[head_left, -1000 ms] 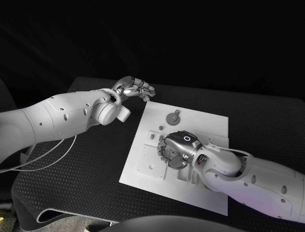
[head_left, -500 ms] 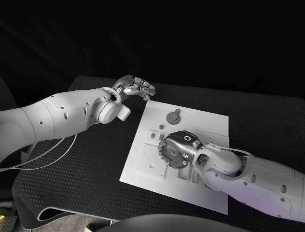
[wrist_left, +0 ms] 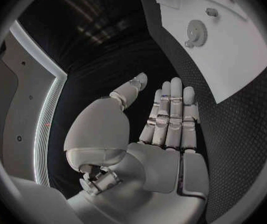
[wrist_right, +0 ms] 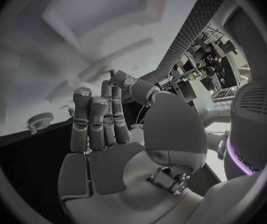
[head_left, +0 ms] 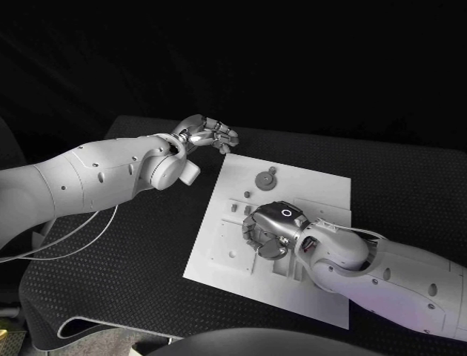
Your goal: Assemble the parts on the task board
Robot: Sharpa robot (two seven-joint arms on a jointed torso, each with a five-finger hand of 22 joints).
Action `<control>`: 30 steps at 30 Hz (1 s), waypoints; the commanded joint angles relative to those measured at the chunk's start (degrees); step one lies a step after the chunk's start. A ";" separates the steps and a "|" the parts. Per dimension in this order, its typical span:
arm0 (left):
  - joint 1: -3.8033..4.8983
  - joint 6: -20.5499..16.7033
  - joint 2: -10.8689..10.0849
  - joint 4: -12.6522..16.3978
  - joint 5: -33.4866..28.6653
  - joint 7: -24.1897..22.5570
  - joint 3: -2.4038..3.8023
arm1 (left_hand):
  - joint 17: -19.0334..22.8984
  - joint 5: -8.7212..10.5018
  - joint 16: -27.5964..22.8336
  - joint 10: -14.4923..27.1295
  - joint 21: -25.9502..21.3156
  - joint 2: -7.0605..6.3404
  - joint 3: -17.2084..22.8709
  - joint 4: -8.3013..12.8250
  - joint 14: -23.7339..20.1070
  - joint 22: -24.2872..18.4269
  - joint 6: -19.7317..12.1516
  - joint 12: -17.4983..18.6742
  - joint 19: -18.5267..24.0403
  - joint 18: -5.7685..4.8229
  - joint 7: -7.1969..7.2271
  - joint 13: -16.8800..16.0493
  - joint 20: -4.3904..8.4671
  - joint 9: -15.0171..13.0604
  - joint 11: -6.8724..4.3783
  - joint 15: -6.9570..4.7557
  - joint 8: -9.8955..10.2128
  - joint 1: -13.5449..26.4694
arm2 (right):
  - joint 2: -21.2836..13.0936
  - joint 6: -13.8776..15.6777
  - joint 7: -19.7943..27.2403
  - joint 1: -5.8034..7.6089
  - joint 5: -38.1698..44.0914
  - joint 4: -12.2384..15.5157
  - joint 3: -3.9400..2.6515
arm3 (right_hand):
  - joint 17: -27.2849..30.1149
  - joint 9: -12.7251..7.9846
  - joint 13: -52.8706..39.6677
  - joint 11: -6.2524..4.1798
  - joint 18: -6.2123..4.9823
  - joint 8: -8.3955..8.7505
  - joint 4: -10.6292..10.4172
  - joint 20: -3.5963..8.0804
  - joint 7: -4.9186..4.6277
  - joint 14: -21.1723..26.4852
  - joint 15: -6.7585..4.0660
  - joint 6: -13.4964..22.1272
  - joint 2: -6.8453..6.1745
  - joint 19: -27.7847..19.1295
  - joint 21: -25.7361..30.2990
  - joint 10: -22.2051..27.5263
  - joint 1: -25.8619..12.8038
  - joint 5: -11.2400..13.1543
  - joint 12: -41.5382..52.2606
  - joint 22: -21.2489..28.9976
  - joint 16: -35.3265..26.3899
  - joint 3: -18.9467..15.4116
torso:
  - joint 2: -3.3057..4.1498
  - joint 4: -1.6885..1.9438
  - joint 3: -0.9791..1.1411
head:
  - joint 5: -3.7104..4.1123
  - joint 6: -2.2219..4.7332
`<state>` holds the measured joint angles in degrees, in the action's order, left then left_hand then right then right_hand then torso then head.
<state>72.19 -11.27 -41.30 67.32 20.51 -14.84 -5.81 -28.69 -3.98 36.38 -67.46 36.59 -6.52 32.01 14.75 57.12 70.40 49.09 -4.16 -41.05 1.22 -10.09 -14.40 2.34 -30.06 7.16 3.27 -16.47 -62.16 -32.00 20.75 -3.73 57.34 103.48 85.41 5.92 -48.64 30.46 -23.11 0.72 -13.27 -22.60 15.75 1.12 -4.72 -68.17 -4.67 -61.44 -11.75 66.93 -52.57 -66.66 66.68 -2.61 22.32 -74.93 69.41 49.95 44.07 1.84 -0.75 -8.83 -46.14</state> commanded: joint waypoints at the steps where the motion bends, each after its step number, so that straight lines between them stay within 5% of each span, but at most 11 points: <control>1: 0.07 0.39 0.04 0.11 -0.33 -0.51 0.05 | -0.09 0.32 -0.22 0.39 -0.23 0.19 -0.05 -0.28 0.37 0.07 -0.34 0.16 -0.33 0.94 0.07 0.07 0.02 0.07 0.02 0.08 0.24 0.25 | 0.05 -1.18 0.57 -0.07 0.34 0.12 0.11 | -0.09 0.07 -0.03 0.33 -1.73 0.05 0.23 0.46 -0.18 0.06 -0.51 -0.26 0.40 -0.05 -0.10 -4.01 -0.03 -0.17 0.06 -0.89 -0.22 0.11 | -0.01 -0.03 -0.01 | -0.09 -0.10; 30: 0.07 0.49 0.10 0.11 -0.33 -0.29 0.05 | -0.30 0.33 -0.44 0.43 -0.36 0.18 -0.08 -0.34 0.36 0.13 -0.37 0.15 -0.38 0.94 0.06 0.12 0.00 0.07 0.03 0.10 0.22 0.26 | 1.37 -5.35 -2.05 -0.07 2.48 -1.48 1.20 | -0.17 0.15 0.07 0.38 -1.73 0.17 0.36 0.45 -0.23 0.10 -0.45 -0.14 0.60 -0.17 -0.03 -3.99 -0.22 -0.17 -0.19 -0.88 -0.39 0.11 | 0.00 0.05 0.02 | 0.07 -0.43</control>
<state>72.21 -11.24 -41.28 67.34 20.50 -14.78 -5.81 -28.91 -3.98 36.16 -67.46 36.59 -6.52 32.01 14.76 57.12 70.44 49.10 -4.16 -41.05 1.23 -10.09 -14.35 2.34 -30.07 7.16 3.27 -16.47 -62.16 -30.53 19.03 -4.62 57.64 104.78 84.41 6.74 -48.74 30.64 -23.12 0.72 -13.27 -22.53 15.82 1.31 -4.71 -68.17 -4.81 -61.43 -11.74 66.79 -52.56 -66.67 66.45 -2.59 22.28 -74.92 69.39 49.87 44.06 1.87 -0.74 -8.78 -46.55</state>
